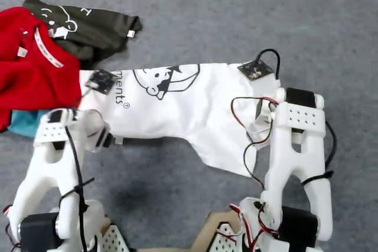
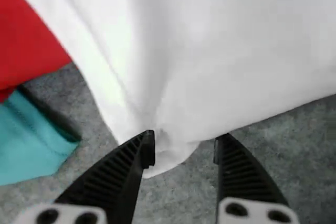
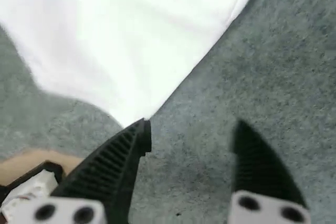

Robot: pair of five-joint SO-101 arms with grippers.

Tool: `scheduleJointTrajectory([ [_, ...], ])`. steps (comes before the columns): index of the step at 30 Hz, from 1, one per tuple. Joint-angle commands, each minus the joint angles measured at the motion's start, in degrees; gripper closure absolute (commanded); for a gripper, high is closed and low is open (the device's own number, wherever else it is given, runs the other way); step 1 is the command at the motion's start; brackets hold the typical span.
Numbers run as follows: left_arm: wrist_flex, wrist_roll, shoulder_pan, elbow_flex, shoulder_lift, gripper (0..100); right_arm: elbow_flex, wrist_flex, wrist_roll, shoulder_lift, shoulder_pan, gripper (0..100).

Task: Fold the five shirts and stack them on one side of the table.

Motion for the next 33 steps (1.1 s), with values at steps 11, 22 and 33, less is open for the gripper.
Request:
scheduleJointTrajectory([
  [11, 17.58, 5.8, -5.85, -32.04, 1.58, 95, -24.04, 0.26, -9.58, 5.41, -5.8, 96.6],
  [22, -18.46, 32.62, 6.11, -33.36, 30.51, 97, -48.4, -15.12, -23.03, 42.15, -12.31, 98.5],
  [33, -11.25, 43.34, -0.66, -45.49, 46.24, 97, -77.67, -10.9, -22.86, 73.98, -2.73, 98.5],
])
